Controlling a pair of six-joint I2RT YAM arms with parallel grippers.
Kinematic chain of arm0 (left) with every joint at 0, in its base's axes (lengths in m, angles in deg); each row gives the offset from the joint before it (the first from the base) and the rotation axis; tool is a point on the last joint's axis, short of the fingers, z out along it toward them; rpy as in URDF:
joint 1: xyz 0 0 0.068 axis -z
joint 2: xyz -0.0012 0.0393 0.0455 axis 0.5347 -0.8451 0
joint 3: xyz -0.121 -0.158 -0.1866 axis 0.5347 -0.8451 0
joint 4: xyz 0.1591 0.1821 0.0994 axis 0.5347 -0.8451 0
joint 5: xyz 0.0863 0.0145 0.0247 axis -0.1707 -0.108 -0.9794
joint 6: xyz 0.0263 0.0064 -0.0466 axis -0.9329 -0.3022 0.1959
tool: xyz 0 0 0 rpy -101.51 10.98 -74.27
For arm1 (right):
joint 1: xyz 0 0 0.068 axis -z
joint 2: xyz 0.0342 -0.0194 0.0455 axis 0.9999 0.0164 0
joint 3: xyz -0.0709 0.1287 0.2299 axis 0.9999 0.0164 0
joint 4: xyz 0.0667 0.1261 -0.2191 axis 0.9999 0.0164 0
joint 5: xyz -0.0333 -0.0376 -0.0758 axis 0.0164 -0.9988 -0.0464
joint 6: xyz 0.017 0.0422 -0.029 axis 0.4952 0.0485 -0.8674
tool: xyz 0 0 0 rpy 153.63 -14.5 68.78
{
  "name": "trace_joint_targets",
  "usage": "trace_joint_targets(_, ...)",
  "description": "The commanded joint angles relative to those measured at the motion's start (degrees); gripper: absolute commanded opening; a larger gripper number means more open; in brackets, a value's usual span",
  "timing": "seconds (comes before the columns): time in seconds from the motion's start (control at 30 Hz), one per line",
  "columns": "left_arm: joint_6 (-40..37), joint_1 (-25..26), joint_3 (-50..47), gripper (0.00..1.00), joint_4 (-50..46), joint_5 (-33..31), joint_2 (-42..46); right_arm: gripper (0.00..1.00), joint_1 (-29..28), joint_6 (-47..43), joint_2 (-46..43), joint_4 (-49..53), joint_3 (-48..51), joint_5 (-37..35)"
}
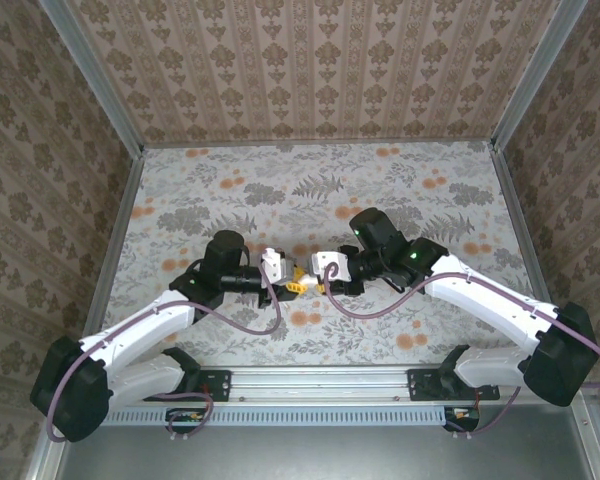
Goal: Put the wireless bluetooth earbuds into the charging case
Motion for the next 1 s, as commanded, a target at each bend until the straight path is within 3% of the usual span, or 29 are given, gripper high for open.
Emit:
trace_joint_targets(0.0,1.7,-0.3,0.3,0.20,4.3,2.5,0.5,0.40,1.7,2.9,-3.3,-5.4,3.2,5.4)
trace_joint_targets(0.13,4.3,-1.1,-1.2,0.19,9.1,4.6,0.5,0.47,5.8,7.9,-6.8,-13.2,8.9,14.3)
trace_joint_targets(0.4,6.1,-1.2,-1.2,0.19,11.6,6.6,-0.3,0.49,8.2,11.3,-7.1,-17.8,11.1,19.9)
trace_joint_targets(0.67,6.6,-1.3,-1.1,0.19,11.9,6.9,-0.2,0.31,8.8,12.1,-6.4,-19.0,10.8,22.2)
trace_joint_targets(0.73,6.6,-1.3,-1.1,0.22,11.9,6.6,-0.1,0.24,8.8,11.8,-6.2,-18.2,10.4,21.8)
trace_joint_targets(0.8,6.5,-1.3,-1.1,0.32,11.6,6.2,-0.2,0.19,8.8,11.4,-5.9,-16.5,9.5,20.6)
trace_joint_targets(0.9,6.1,-1.3,-0.7,0.46,10.7,5.9,-0.2,0.18,8.5,10.9,-5.3,-14.1,8.1,18.5)
trace_joint_targets(0.97,5.9,-1.2,-0.7,0.48,10.5,5.9,-0.4,0.18,8.0,10.3,-5.3,-13.6,7.8,17.5)
